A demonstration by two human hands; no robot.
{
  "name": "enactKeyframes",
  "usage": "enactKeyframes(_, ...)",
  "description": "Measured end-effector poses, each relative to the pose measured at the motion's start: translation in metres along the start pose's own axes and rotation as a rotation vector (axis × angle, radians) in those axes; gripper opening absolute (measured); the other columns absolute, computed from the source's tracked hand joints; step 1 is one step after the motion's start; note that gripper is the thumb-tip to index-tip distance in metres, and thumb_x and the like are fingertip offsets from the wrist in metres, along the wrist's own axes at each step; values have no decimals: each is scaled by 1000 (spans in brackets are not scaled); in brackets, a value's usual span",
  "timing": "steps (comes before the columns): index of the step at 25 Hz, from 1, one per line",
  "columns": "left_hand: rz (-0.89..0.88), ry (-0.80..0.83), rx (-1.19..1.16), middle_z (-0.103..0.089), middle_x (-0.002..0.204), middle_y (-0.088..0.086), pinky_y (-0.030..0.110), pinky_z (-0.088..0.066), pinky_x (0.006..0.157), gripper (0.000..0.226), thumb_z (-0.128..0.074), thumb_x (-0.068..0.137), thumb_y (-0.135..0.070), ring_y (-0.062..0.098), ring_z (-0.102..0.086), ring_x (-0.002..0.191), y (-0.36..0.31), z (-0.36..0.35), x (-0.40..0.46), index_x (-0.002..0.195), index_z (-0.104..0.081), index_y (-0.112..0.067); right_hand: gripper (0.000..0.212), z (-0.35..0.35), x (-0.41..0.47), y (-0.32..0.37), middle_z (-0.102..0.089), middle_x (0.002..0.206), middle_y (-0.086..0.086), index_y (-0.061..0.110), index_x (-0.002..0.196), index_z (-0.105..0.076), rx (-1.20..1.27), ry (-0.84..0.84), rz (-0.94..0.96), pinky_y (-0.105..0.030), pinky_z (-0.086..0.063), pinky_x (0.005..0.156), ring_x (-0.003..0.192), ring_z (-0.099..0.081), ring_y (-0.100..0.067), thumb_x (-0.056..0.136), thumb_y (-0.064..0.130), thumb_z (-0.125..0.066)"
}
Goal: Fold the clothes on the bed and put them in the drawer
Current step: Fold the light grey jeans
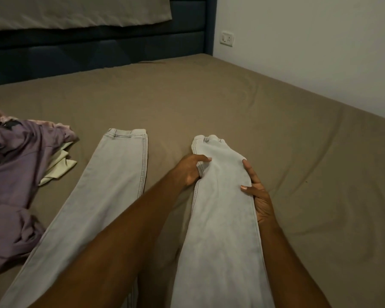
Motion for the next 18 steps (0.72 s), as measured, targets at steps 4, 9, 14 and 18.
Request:
enactKeyframes(4, -32, -89, 75, -70, 121, 16, 36, -62, 63, 60, -56, 88, 18, 28, -74, 89, 15, 24, -18, 138, -53, -14, 60, -18, -13, 15, -63, 140, -11, 8, 149, -48, 221, -81, -90, -36, -63, 82, 106, -74, -22, 91, -6, -40)
enactKeyframes(9, -119, -41, 9, -66, 134, 11, 39, -63, 68, 75, -50, 94, 18, 27, -73, 99, 12, 26, -5, 151, -43, -30, 49, -25, 32, 18, -72, 102, -6, 0, 145, -50, 236, -141, -144, -28, -60, 74, 76, -73, -15, 98, 7, -38)
enactKeyframes(14, -135, -37, -186, -70, 121, 13, 37, -63, 81, 80, -56, 97, 11, 26, -72, 103, 21, 41, 16, 162, -25, -25, 53, -3, 74, 18, -57, 149, -11, 8, 148, -51, 39, -105, 8, -48, -47, 109, 136, -55, -34, 96, -1, -50)
enactKeyframes(18, -174, -9, -149, -71, 123, 17, 38, -63, 81, 90, -60, 89, 19, 30, -71, 109, 22, 37, 13, 161, -27, -23, 62, 5, 86, 13, -59, 145, -16, 5, 145, -53, -17, -116, 18, -53, -45, 111, 135, -55, -41, 85, -8, -58)
Point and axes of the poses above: each hand's wrist, its own x-axis towards the middle knuckle, its own z-axis out of the back of the hand, y = z × x, the point moved 8 cm from there along x, towards the middle knuckle
